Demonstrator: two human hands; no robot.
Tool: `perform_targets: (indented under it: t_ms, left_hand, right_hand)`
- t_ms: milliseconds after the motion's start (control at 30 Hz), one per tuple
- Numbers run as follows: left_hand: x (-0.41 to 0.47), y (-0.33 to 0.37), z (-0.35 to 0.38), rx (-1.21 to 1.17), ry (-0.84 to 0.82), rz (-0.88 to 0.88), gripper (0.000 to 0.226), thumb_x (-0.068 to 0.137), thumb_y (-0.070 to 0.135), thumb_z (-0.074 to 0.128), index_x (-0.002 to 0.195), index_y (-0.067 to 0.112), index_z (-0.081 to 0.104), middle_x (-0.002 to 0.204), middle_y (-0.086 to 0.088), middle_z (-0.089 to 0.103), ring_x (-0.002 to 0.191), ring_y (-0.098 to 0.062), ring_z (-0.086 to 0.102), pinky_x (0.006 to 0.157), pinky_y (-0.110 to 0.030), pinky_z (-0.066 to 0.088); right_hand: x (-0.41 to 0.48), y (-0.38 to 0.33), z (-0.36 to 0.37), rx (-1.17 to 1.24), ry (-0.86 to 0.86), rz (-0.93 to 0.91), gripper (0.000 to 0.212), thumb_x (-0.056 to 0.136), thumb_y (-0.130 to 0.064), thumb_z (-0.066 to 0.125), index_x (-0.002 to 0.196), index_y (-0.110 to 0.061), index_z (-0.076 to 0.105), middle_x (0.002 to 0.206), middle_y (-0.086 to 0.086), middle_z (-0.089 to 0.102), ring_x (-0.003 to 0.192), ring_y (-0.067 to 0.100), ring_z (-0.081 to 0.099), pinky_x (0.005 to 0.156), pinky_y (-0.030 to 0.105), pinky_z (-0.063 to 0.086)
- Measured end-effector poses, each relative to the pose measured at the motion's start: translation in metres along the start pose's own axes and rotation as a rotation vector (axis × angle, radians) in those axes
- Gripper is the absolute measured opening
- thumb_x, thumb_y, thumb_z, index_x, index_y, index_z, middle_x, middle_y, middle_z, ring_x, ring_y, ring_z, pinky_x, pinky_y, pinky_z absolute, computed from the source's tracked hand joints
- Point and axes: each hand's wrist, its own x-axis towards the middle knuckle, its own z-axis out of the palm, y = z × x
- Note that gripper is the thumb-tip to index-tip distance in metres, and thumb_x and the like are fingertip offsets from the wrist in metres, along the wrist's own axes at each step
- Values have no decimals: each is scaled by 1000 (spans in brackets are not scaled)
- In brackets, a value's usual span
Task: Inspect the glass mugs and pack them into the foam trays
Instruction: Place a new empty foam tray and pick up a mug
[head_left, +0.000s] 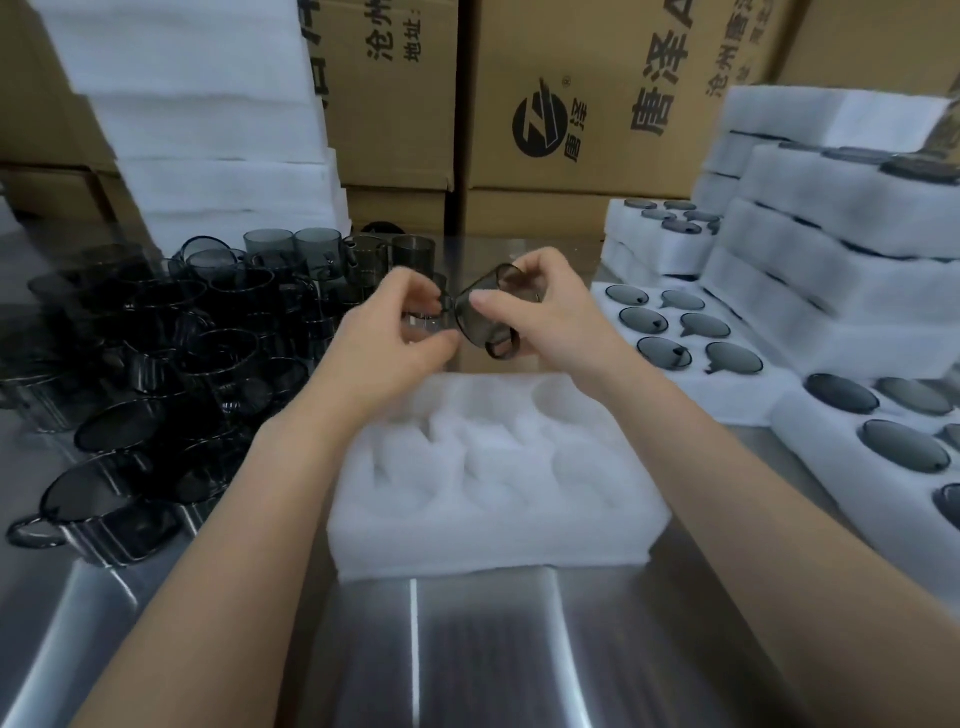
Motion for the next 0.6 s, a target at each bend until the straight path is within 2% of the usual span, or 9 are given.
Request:
perform_targets:
  t_ms: [67, 167, 233, 300, 400, 500, 600]
  left_hand:
    - [1, 6, -1, -123, -113, 26, 52, 82, 27, 76, 126, 35, 49, 124, 18, 55, 93, -2, 65, 78, -20, 54]
    - [-2, 6, 10, -203, -195, 61, 70, 77, 19, 81, 135, 35, 44, 129, 11, 55, 109, -3, 62, 94, -27, 52]
    - [-4, 0, 16, -202, -160, 25, 79, 73, 18, 84, 137, 34, 41, 133, 5, 53, 119, -7, 56, 100, -32, 50]
    - [-2, -4, 18, -81, -95, 0, 88, 69, 24, 87, 142, 30, 38, 137, 5, 48, 124, -9, 51, 103, -33, 47]
    - [1, -4, 19, 57, 28, 56, 75, 72, 30, 84, 138, 25, 48, 129, 5, 53, 117, -10, 53, 102, -34, 46]
    - [-1, -3, 19, 87, 81, 126, 62, 73, 25, 81, 131, 28, 57, 120, 7, 60, 109, -5, 55, 96, -24, 46]
    - [-3, -4, 17, 110, 65, 160, 68, 73, 28, 83, 135, 27, 55, 122, 9, 60, 111, -2, 53, 91, -5, 37]
  right_hand:
    - [-1, -3, 5, 62, -3, -39, 31, 81, -34, 76, 98, -29, 51, 97, 0, 62, 68, 0, 64, 53, 22, 52]
    - [-2, -4, 16, 22, -91, -27, 29, 91, -44, 62, 117, -35, 52, 103, -12, 62, 81, -7, 65, 61, 18, 53]
    - [-3, 0, 19, 77, -198, 49, 31, 99, -41, 53, 129, -36, 49, 113, -13, 60, 97, -1, 65, 72, 22, 55]
    - [-4, 6, 18, 218, -270, 74, 28, 101, -28, 52, 126, -41, 50, 120, -8, 60, 105, 6, 65, 77, 28, 56]
    - [-8, 13, 15, 186, -240, -49, 35, 94, -17, 63, 125, -33, 55, 123, 1, 60, 113, 15, 63, 82, 33, 57]
    - [-11, 15, 17, 179, -175, -144, 33, 85, -11, 73, 116, -18, 62, 110, -2, 65, 104, 7, 63, 74, 26, 56]
    - [-14, 14, 17, 159, -127, -162, 34, 77, -14, 81, 105, -15, 62, 100, -2, 68, 95, 5, 66, 75, 20, 53]
